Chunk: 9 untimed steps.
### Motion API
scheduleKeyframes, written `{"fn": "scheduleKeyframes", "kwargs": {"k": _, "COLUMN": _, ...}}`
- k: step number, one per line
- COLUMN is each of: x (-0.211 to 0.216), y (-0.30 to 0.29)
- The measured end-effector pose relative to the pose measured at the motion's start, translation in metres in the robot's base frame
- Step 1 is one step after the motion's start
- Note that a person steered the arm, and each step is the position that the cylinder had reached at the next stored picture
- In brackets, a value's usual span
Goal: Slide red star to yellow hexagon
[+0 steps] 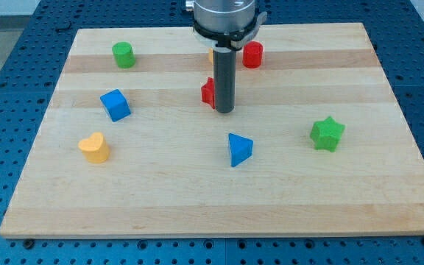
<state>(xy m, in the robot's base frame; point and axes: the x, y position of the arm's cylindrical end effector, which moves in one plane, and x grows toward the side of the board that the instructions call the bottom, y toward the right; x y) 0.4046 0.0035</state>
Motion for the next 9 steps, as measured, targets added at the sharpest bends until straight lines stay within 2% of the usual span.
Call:
{"fn": "scheduleKeyframes", "kwargs": {"k": 2, "x": -0.023, "y": -0.004}}
{"fn": "scheduleKeyframes", "kwargs": {"k": 5, "x": -0.009, "y": -0.053}}
{"fn": "scheduleKeyframes", "kwargs": {"k": 9, "x": -0.048, "y": -0.033}}
